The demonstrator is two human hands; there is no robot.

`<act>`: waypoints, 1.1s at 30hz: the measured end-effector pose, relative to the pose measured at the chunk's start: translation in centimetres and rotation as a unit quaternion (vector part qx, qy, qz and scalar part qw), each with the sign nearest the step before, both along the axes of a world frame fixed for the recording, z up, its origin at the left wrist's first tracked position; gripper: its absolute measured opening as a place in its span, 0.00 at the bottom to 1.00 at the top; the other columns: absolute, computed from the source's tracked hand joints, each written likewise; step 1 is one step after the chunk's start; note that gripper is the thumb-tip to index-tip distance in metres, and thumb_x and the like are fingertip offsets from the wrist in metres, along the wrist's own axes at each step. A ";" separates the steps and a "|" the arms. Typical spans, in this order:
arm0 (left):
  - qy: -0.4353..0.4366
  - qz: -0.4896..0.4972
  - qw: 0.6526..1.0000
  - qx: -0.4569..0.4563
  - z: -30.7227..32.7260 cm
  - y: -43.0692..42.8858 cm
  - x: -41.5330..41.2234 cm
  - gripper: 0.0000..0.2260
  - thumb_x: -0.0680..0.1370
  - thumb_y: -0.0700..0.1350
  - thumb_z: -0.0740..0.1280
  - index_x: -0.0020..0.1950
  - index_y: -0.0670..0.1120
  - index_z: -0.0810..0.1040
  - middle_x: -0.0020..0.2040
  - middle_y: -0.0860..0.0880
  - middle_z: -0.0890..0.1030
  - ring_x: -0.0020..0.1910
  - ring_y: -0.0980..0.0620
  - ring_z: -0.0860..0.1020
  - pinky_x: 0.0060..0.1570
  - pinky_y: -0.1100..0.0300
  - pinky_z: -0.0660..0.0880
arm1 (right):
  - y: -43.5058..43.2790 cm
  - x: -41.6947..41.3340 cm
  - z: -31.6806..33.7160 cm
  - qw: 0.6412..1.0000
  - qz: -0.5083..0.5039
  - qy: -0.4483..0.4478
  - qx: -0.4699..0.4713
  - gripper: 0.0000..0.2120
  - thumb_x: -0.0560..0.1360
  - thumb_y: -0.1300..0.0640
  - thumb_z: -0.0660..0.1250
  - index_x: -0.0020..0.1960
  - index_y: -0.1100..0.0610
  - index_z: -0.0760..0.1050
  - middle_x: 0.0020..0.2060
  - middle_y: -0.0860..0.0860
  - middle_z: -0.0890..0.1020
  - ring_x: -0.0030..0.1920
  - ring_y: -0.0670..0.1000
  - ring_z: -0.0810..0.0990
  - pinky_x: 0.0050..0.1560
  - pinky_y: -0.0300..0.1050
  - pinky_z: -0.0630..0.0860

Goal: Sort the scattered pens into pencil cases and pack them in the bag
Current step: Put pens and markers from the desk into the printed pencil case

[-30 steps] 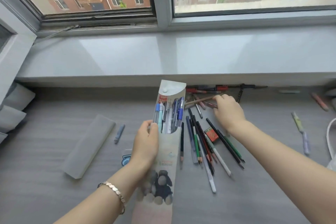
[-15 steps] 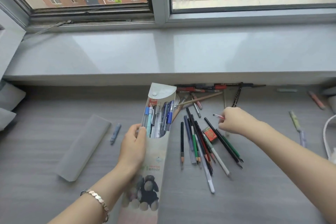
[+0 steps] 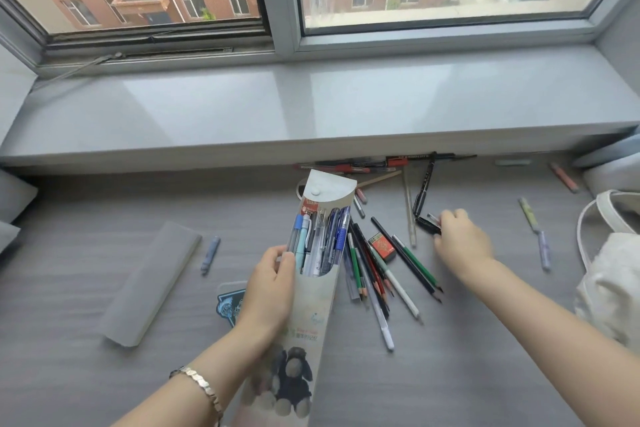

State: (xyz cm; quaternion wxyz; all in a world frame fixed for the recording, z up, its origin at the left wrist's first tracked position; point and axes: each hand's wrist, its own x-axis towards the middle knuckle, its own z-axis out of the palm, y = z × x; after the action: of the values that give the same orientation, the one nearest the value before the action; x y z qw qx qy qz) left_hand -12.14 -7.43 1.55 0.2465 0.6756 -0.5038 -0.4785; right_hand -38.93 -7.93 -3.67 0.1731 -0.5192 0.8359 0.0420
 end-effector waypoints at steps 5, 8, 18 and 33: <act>0.003 -0.012 1.000 0.010 0.4 0.0 -1.1 0.09 0.79 0.43 0.55 0.46 0.51 0.75 0.46 0.46 0.81 0.47 0.46 0.78 0.49 0.50 0.75 | 0.1 -0.4 0.6 1.000 0.025 0.005 0.016 0.03 0.75 0.62 0.58 0.47 0.60 0.65 0.53 0.61 0.77 0.52 0.61 0.76 0.45 0.48 0.71; 0.000 -0.018 1.000 0.006 0.7 -0.1 -1.4 0.09 0.79 0.44 0.55 0.46 0.52 0.75 0.44 0.49 0.81 0.47 0.48 0.79 0.50 0.49 0.75 | 0.1 0.2 2.5 0.986 -0.038 -0.137 -0.087 0.16 0.77 0.59 0.55 0.64 0.60 0.64 0.48 0.57 0.79 0.47 0.59 0.77 0.42 0.47 0.68; -0.019 -0.091 0.996 0.002 1.3 2.1 -2.7 0.09 0.79 0.47 0.55 0.48 0.55 0.75 0.42 0.52 0.82 0.45 0.50 0.78 0.49 0.51 0.74 | 0.9 8.7 10.2 0.584 -0.218 -0.691 -0.367 0.12 0.80 0.67 0.52 0.56 0.52 0.67 0.38 0.51 0.75 0.37 0.45 0.80 0.46 0.41 0.81; -0.028 -0.129 0.991 -0.016 2.1 3.7 -3.6 0.12 0.79 0.45 0.56 0.36 0.51 0.71 0.27 0.54 0.68 0.28 0.55 0.65 0.33 0.57 0.63 | 4.6 10.8 5.9 0.812 -0.066 -0.453 -0.362 0.30 0.67 0.65 0.72 0.62 0.49 0.63 0.53 0.48 0.76 0.54 0.39 0.76 0.56 0.30 0.71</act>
State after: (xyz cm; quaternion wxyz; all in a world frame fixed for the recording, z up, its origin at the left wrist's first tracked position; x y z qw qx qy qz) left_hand -15.70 -3.74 3.61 0.1796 0.6139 -0.6012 -0.4790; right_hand -28.17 -3.29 2.20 0.3342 -0.4483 0.6499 -0.5147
